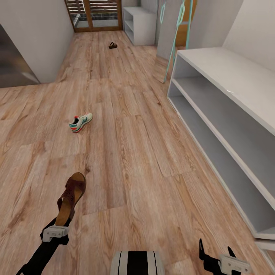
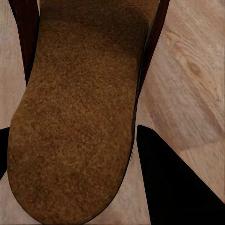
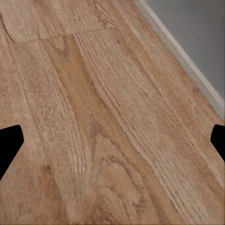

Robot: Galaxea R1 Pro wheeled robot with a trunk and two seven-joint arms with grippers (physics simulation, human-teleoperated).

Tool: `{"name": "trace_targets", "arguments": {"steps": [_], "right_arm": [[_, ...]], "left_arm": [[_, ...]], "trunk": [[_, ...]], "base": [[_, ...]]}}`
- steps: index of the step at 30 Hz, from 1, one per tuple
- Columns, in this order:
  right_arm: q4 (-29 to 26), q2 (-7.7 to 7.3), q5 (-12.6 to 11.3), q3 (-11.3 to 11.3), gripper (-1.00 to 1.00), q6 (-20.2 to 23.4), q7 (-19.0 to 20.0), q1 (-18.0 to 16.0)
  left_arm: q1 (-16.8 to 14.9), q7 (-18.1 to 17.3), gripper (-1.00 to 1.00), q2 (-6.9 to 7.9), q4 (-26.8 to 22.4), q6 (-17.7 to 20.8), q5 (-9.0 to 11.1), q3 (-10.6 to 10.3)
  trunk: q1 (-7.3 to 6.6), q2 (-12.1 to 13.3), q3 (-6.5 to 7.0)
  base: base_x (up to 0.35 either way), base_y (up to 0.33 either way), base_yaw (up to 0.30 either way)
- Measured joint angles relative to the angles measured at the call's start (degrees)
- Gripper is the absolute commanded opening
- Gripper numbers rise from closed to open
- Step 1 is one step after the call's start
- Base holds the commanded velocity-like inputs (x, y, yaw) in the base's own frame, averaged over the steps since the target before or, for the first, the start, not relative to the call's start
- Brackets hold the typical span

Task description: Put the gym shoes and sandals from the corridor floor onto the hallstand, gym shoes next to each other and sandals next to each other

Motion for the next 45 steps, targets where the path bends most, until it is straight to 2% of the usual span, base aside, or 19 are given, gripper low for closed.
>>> {"name": "trace_targets", "arguments": {"steps": [7,14,25,45], "right_arm": [[0.03,0.20,1.63,0.01,1.00,0.00,-0.07,0.00],[0.03,0.21,1.92,0.01,1.00,0.00,-0.09,0.01],[0.03,0.24,2.00,0.01,1.00,0.00,-0.07,0.00],[0.03,0.35,2.08,0.01,1.00,0.00,-0.25,0.01]], "left_arm": [[0.00,0.02,-1.00,-0.05,0.01,-0.03,-0.02,-0.01],[0.00,0.02,-1.00,-0.06,0.01,-0.05,-0.03,-0.01],[0.00,-0.03,-1.00,-0.06,0.01,-0.05,0.00,-0.01],[0.00,0.02,-1.00,-0.06,0.01,-0.05,-0.14,-0.09]], "trunk": [[0.00,0.00,0.61],[0.00,0.00,1.21],[0.00,0.00,1.63],[0.00,0.00,1.68]], "base": [[0.301,0.000,0.000],[0.239,0.000,0.000],[0.073,-0.011,0.000],[0.183,-0.181,0.000]]}}
